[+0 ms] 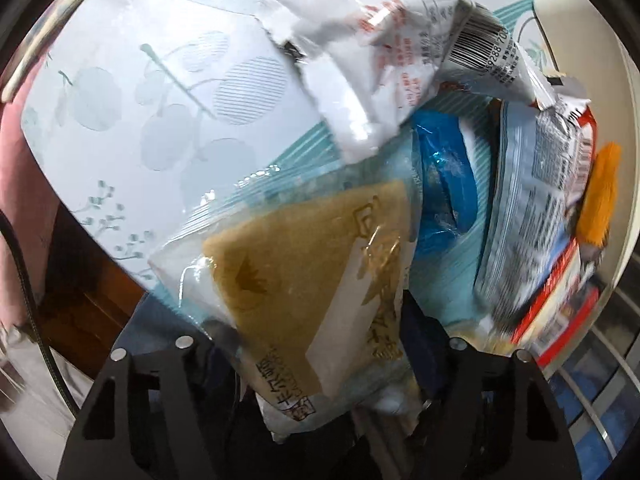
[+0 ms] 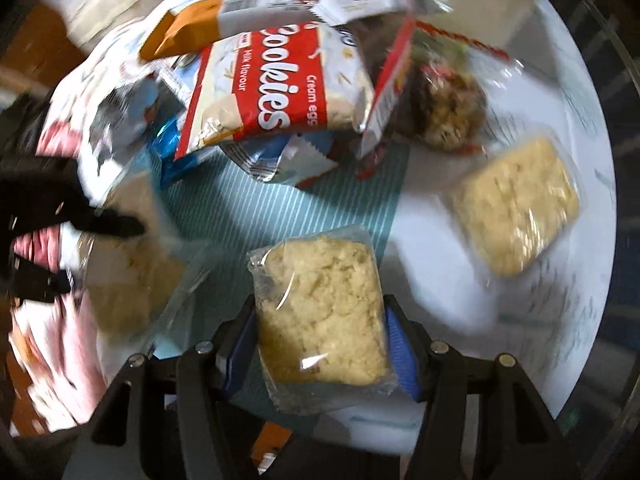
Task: Organize snacks
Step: 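Lift both held snack packs and carry them over the white tray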
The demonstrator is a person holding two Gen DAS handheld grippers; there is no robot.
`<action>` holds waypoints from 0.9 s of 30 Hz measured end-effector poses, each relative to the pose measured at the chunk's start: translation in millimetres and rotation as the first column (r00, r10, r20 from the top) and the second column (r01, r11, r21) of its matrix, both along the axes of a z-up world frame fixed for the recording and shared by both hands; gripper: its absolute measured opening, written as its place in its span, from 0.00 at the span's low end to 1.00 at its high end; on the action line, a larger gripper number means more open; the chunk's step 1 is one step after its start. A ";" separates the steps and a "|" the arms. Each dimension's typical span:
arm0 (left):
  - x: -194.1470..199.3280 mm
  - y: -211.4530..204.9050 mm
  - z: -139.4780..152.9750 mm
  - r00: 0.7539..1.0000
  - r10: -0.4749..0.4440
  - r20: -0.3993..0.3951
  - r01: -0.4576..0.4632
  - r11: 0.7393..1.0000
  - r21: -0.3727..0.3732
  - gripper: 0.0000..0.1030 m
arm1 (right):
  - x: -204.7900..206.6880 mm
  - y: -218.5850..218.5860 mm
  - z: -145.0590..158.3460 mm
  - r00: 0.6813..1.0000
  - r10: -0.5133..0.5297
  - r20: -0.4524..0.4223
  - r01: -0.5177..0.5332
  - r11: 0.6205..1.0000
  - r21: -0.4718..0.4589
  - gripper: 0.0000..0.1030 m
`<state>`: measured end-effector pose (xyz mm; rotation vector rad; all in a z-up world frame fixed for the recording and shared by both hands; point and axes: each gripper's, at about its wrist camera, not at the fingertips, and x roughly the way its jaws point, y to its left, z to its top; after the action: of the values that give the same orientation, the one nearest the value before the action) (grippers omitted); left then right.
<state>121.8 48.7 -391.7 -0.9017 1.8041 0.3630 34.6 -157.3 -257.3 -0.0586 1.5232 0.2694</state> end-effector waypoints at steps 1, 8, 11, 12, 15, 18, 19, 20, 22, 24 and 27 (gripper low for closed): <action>1.1 1.9 0.8 1.000 -0.018 0.004 0.018 1.000 -0.008 0.66 | -1.2 1.4 4.8 1.000 -0.027 0.000 0.027 1.000 -0.001 0.58; 22.0 32.4 29.1 0.979 -0.193 0.067 0.194 0.981 -0.014 0.64 | -21.8 31.4 40.6 0.969 -0.242 0.054 0.241 0.970 0.030 0.58; 28.7 42.1 52.8 0.962 -0.251 0.106 0.252 0.968 0.001 0.64 | -21.8 43.8 57.7 0.952 -0.294 0.088 0.290 0.955 0.059 0.58; 30.8 45.5 58.3 0.956 -0.268 0.117 0.269 0.963 0.006 0.64 | -20.6 47.9 64.0 0.948 -0.303 0.100 0.298 0.952 0.063 0.58; 40.2 50.3 84.0 0.935 -0.320 0.150 0.320 0.947 0.024 0.64 | -10.1 49.8 80.8 0.935 -0.329 0.135 0.320 0.944 0.081 0.58; 48.6 61.1 117.0 0.911 -0.370 0.181 0.370 0.928 0.033 0.64 | 4.0 32.3 100.1 0.923 -0.348 0.163 0.333 0.936 0.109 0.58; 50.3 55.0 125.9 0.902 -0.387 0.193 0.387 0.921 0.037 0.64 | 6.7 32.8 105.6 0.920 -0.352 0.173 0.335 0.935 0.117 0.58; 51.0 52.0 135.0 0.890 -0.405 0.208 0.406 0.913 0.043 0.64 | 11.2 32.6 113.2 0.916 -0.355 0.187 0.336 0.933 0.125 0.58; 53.9 51.6 155.7 0.869 -0.436 0.234 0.437 0.898 0.053 0.64 | 18.1 21.3 125.6 0.910 -0.359 0.208 0.336 0.932 0.139 0.58; 53.1 52.4 179.2 0.847 -0.464 0.259 0.466 0.883 0.059 0.64 | 27.1 18.1 137.9 0.904 -0.363 0.227 0.334 0.929 0.157 0.58; 62.8 43.9 214.0 0.811 -0.502 0.301 0.507 0.859 0.070 0.64 | 42.8 13.0 158.2 0.897 -0.357 0.260 0.319 0.931 0.177 0.58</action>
<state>184.6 92.6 -177.7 -0.4213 1.6706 -0.1305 77.4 -144.3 -99.1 0.2617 1.1956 0.0741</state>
